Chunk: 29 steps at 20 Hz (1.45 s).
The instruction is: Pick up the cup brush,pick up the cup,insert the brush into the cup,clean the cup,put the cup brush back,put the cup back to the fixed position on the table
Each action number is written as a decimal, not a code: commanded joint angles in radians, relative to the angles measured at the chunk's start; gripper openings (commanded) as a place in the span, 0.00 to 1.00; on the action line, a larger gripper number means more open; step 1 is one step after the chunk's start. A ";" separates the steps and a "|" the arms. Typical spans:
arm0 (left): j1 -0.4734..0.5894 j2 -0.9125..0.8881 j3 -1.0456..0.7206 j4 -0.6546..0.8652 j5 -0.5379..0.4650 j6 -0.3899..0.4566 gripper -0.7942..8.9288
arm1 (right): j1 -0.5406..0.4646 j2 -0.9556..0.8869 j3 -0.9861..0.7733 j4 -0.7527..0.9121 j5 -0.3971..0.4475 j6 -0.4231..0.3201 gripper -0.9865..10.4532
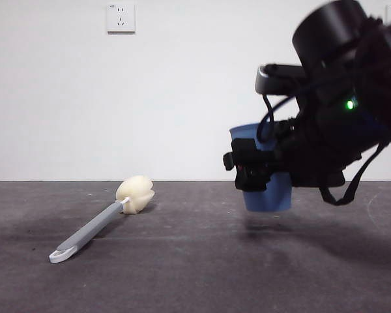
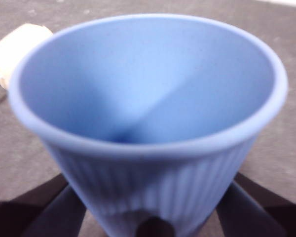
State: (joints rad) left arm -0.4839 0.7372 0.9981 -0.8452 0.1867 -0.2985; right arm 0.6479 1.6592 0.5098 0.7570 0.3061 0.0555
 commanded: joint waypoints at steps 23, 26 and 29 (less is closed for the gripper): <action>-0.001 -0.003 -0.009 -0.023 -0.005 0.034 0.53 | -0.124 0.157 -0.006 0.010 -0.177 0.000 0.46; -0.001 -0.003 -0.009 -0.037 -0.005 0.034 0.53 | -0.124 0.153 -0.006 -0.011 -0.176 0.009 0.54; -0.001 -0.003 -0.009 -0.037 -0.005 0.034 0.53 | -0.122 0.148 -0.006 -0.017 -0.177 0.028 0.54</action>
State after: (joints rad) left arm -0.4839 0.7372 0.9981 -0.8825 0.1856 -0.2802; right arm 0.5243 1.7973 0.5125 0.7612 0.1291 0.0566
